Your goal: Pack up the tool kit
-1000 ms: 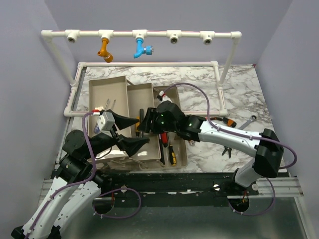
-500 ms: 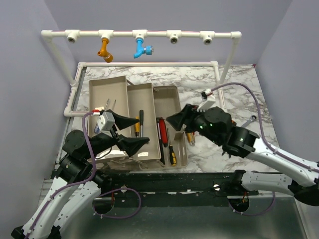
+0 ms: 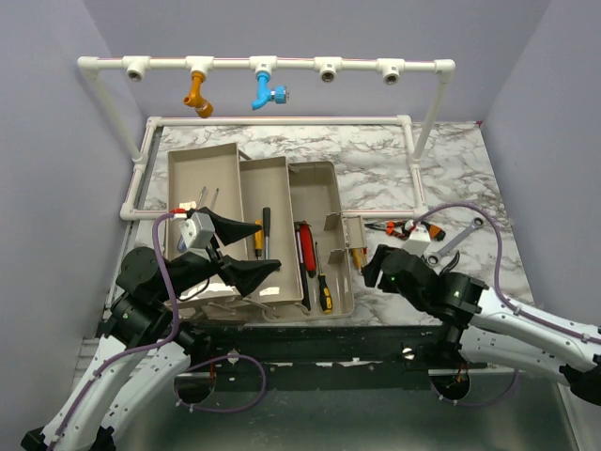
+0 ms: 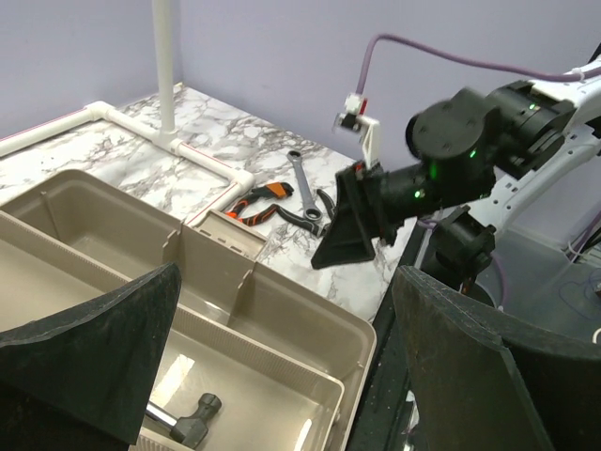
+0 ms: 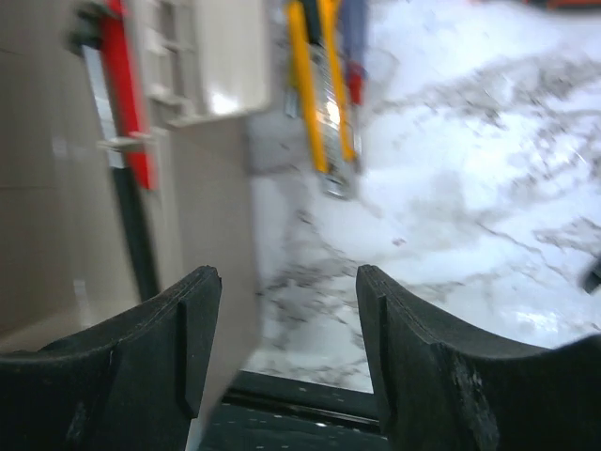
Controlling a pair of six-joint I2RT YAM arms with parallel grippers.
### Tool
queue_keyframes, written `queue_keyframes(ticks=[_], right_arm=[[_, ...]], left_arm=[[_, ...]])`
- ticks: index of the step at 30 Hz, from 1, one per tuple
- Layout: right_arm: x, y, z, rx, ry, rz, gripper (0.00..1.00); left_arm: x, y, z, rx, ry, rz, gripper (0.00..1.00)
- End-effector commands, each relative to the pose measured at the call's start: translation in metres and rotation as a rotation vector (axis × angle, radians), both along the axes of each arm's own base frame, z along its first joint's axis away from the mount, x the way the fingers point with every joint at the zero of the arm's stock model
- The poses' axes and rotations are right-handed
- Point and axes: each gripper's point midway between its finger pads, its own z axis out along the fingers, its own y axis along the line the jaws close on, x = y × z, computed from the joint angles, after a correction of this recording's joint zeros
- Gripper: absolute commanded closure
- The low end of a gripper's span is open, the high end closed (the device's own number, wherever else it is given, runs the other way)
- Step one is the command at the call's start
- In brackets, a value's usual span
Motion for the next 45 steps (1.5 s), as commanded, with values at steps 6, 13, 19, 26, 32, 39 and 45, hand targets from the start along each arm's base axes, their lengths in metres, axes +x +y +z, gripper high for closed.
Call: queue_keyframes(ticks=[6,13,19,26,32,39,45], right_arm=[[0.004,-0.022,-0.062,-0.123,0.1,-0.168,0.35],[0.029,-0.018,-0.103,0.008,0.208,-0.121,0.37],[0.051,-0.008,-0.091,-0.02,0.128,-0.068,0.36],[0.07,0.003,-0.082,-0.092,0.087,-0.008,0.36],[0.08,0.019,-0.092,-0.124,0.103,0.055,0.39],[0.092,0.008,-0.116,-0.247,0.171,-0.033,0.44],[0.09,-0.015,-0.128,-0.347,0.218,-0.129,0.5]], left_arm=[[0.004,0.004,0.001,-0.004,-0.026,0.03,0.02],[0.004,0.004,0.0,0.0,-0.023,0.03,0.01],[0.005,0.003,-0.001,0.003,-0.019,0.027,0.01],[0.006,0.003,-0.001,0.005,-0.021,0.034,0.02],[0.005,0.003,-0.001,0.004,-0.024,0.031,0.02],[0.004,0.003,-0.001,0.002,-0.022,0.026,0.02],[0.003,0.005,0.0,-0.002,-0.029,0.03,0.02]])
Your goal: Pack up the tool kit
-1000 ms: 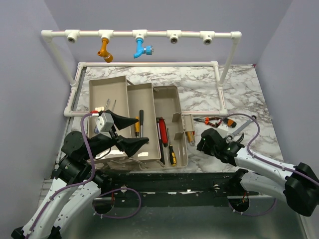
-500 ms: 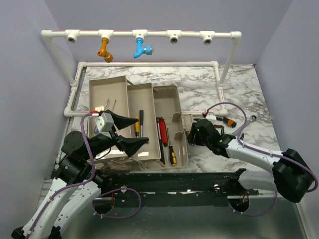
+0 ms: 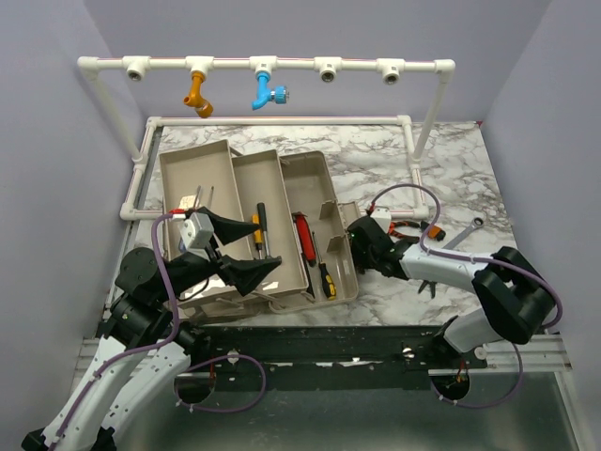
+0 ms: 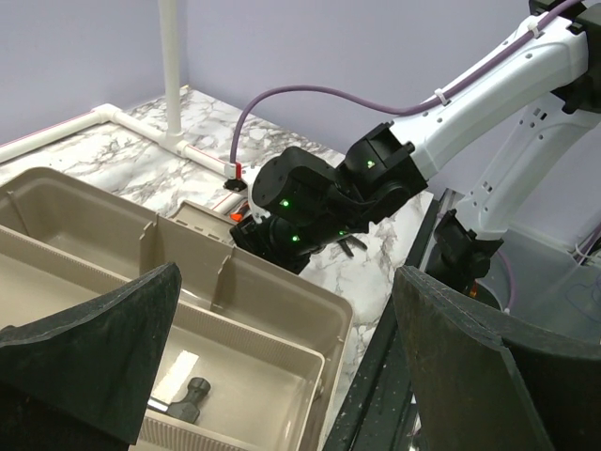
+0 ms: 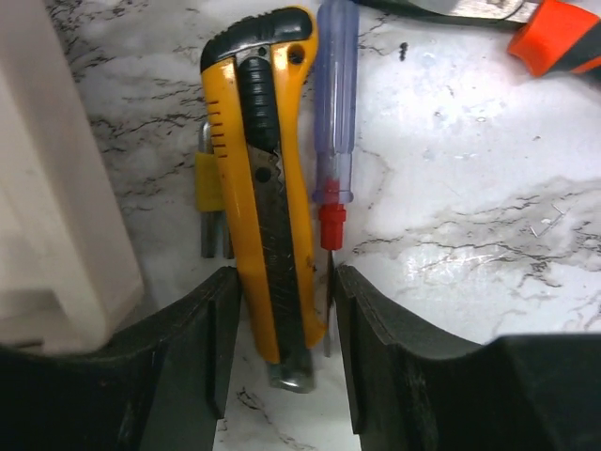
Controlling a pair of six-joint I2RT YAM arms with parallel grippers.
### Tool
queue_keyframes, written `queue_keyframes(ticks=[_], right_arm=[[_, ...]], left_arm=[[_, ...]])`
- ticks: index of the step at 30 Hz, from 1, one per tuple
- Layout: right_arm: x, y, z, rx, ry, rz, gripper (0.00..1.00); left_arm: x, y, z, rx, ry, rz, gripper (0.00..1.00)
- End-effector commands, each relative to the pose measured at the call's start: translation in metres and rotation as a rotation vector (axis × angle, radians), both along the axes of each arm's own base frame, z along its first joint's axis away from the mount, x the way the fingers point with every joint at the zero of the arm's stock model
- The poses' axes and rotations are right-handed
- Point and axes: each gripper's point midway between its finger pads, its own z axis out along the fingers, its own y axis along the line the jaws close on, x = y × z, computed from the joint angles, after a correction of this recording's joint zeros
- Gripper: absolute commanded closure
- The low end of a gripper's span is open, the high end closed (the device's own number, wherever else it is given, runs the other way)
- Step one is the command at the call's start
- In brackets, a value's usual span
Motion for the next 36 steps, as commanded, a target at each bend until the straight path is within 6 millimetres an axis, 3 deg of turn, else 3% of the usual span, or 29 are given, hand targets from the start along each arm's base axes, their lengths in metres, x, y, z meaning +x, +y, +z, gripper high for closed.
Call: queue_keyframes(ticks=[1,4,6,10,23,33,36], right_arm=[[-0.001,-0.025,-0.006,-0.094,0.006,-0.095,0.53],[-0.007,-0.029,-0.003,-0.08,0.004,-0.107,0.69],[-0.011,-0.032,0.001,-0.067,-0.001,-0.113,0.71],[-0.017,-0.034,0.02,-0.016,-0.033,-0.105,0.86],[-0.028,-0.037,0.105,0.154,-0.183,-0.081,0.99],[-0.03,-0.038,0.139,0.198,-0.227,-0.071,0.99],[-0.029,-0.022,0.154,0.247,-0.248,0.011,0.99]], left_arm=[[0.001,0.003,0.0,-0.005,-0.021,0.018,0.01],[0.001,0.003,0.0,-0.005,-0.021,0.016,0.01],[0.001,0.003,0.0,-0.004,-0.018,0.015,0.01],[0.0,0.002,0.0,-0.005,-0.017,0.011,0.02],[0.0,0.002,0.001,-0.006,-0.019,0.012,0.01],[-0.001,0.003,0.001,-0.007,-0.022,0.011,0.02],[-0.001,0.003,0.001,-0.008,-0.022,0.011,0.02]])
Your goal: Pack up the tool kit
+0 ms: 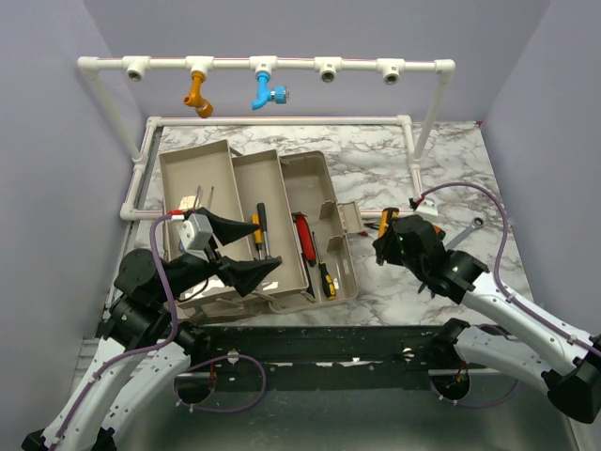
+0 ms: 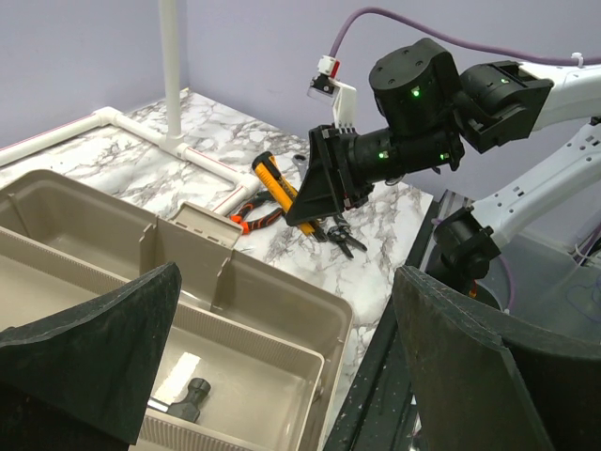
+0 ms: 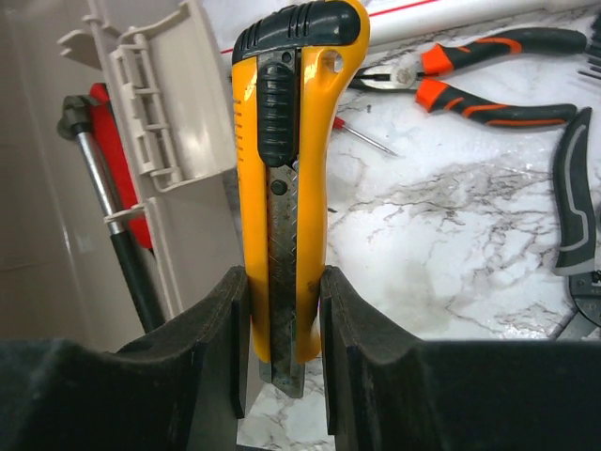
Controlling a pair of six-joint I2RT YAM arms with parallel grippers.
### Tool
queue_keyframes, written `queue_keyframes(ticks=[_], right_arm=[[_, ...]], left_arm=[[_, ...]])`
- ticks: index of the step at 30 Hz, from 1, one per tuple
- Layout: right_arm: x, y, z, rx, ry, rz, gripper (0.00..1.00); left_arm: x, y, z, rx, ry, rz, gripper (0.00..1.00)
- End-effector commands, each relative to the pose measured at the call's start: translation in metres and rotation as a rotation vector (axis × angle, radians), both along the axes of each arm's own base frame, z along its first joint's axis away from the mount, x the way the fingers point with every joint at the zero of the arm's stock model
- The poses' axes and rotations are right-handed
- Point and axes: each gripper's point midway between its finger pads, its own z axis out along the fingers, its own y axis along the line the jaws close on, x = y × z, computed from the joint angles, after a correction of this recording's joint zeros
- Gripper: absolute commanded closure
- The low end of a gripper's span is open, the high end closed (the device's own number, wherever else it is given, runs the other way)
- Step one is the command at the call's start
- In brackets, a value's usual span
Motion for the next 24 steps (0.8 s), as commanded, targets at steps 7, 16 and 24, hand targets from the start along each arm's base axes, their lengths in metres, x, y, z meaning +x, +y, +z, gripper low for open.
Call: queue_keyframes(ticks=[7,16,24], right_arm=[[0.004,0.096,0.055,0.188,-0.053,0.436,0.99],[-0.006,0.183,0.097,0.213,-0.113,0.632,0.99],[-0.001,0.241,0.099,0.211,-0.094,0.651,0.99]], left_arm=[[0.0,0.002,0.0,-0.002,-0.018,0.011,0.02],[0.002,0.003,-0.001,-0.001,-0.018,0.021,0.02],[0.002,0.007,0.001,-0.008,-0.026,0.041,0.01]])
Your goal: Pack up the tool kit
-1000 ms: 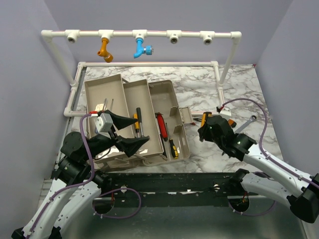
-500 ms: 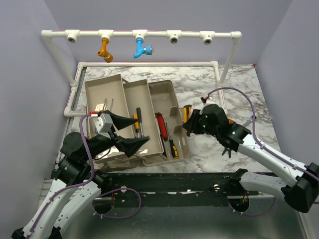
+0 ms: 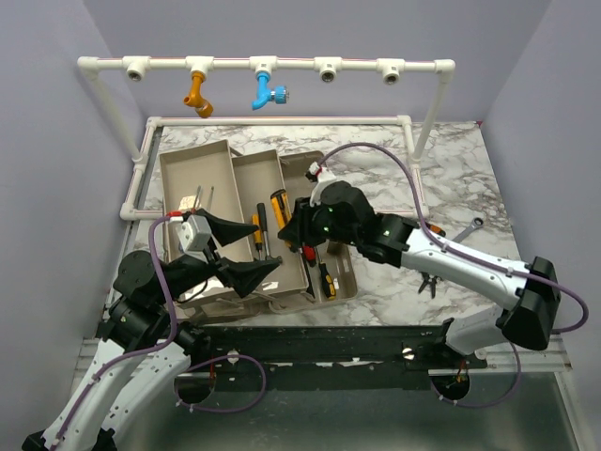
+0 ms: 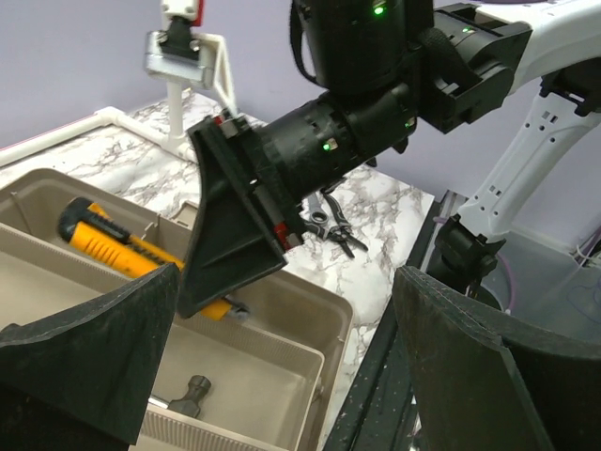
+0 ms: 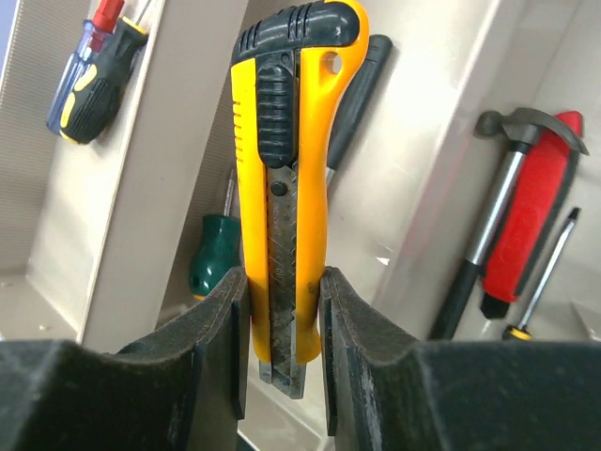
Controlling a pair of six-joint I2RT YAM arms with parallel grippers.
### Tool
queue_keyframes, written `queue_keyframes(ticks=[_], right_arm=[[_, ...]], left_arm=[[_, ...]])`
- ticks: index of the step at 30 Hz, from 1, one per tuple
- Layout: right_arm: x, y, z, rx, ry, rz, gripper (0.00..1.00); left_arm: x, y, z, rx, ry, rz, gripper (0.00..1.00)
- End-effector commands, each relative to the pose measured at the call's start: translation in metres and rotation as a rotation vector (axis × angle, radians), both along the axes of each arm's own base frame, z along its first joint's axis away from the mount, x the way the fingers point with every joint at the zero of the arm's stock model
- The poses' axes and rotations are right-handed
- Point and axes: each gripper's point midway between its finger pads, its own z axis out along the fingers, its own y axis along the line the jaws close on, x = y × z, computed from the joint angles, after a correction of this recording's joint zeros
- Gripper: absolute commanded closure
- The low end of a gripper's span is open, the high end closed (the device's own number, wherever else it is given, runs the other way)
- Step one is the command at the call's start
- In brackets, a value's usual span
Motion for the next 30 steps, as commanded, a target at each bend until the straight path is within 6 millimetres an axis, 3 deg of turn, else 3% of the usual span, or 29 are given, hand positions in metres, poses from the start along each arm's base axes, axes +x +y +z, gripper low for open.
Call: queue_keyframes(ticks=[1,4,12,20,24,27,30], right_arm=[[0.015,0.025,0.002,0.014,-0.01,-0.032,0.99],[0.015,0.043,0.005,0.034,-0.005,0.004,0.99],[0.006,0.078,0.053,0.099,-0.053,0.079,0.99],[-0.011,0.111,0.072,0.104,-0.052,0.123,0.99],[-0.022,0.137,0.067,0.111,-0.017,0.151,0.99],[-0.022,0.148,0.059,0.104,0.012,0.131,0.9],[-0.02,0.15,0.052,0.093,0.031,0.106,0.69]], left_arm=[[0.003,0.006,0.003,-0.009,-0.028,0.04,0.01],[0.003,0.008,0.004,-0.014,-0.037,0.05,0.01],[0.006,0.029,0.021,-0.063,-0.095,0.175,0.02],[0.013,0.071,0.074,-0.025,-0.042,0.404,0.02],[0.013,0.088,0.092,-0.009,-0.028,0.484,0.01],[0.014,0.092,0.095,-0.007,-0.019,0.508,0.02],[0.015,0.09,0.091,0.001,-0.01,0.501,0.01]])
